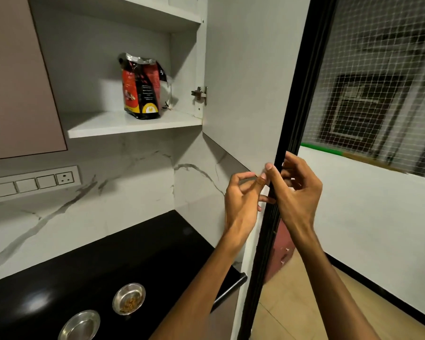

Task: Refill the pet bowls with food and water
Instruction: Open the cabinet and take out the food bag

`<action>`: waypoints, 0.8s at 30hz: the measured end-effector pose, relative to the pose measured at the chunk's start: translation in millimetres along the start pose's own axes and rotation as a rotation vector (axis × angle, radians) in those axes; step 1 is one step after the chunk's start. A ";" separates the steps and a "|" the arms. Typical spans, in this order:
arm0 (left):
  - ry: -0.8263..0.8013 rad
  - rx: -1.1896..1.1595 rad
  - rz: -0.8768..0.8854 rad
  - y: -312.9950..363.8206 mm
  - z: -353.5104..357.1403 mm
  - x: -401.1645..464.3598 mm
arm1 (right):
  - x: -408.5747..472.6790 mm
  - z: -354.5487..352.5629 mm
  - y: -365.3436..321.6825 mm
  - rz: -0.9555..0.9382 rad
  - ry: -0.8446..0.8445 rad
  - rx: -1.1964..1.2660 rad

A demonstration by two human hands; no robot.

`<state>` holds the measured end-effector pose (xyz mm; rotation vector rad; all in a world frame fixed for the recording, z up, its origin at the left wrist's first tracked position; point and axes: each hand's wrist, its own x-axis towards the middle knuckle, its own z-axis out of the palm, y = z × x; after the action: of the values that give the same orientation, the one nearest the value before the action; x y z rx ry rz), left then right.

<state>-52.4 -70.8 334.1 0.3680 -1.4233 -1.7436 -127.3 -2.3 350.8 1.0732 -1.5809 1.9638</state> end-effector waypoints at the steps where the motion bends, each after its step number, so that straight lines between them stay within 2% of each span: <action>1: -0.002 -0.008 -0.006 -1.9 4.1 1.9 | 1.7 -2.7 2.4 -0.002 0.012 -0.014; 24: -0.201 0.211 -0.011 -28.3 68.3 64.2 | 53.1 -47.7 69.5 0.008 0.138 -0.184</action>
<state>-149.4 -73.0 347.0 0.3198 -1.7598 -1.6803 -225.2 15.2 343.7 0.8414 -1.6552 1.8141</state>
